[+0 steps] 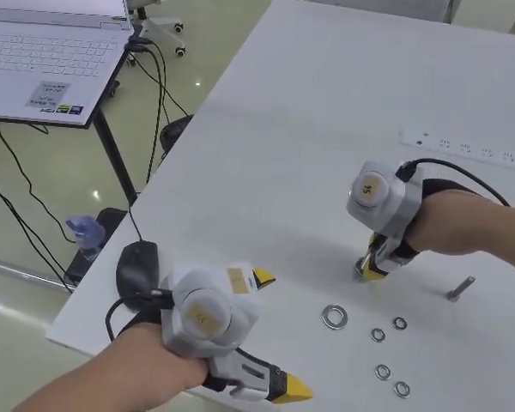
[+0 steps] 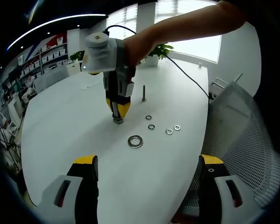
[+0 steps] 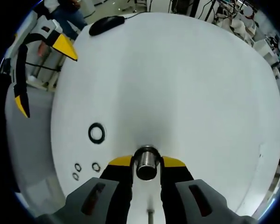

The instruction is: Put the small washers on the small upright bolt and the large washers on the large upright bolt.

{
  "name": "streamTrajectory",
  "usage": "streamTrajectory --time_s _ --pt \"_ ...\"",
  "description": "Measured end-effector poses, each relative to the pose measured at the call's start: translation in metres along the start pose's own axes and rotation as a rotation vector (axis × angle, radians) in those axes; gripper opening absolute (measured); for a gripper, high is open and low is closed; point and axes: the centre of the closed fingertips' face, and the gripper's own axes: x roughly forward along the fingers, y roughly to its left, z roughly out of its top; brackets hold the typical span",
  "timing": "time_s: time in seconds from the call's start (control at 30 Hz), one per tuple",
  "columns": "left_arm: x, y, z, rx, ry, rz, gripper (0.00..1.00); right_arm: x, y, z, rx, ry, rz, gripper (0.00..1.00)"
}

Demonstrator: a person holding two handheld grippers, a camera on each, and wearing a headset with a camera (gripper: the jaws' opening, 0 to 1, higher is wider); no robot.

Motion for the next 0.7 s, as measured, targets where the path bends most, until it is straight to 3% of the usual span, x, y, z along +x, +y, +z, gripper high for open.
streamTrajectory --time_s 0.7 --pt "0.0029 -0.0012 0.0028 -0.002 -0.002 -0.001 0.88 0.0073 -0.0013 -0.0046 0.013 -0.008 -0.016 0.23"
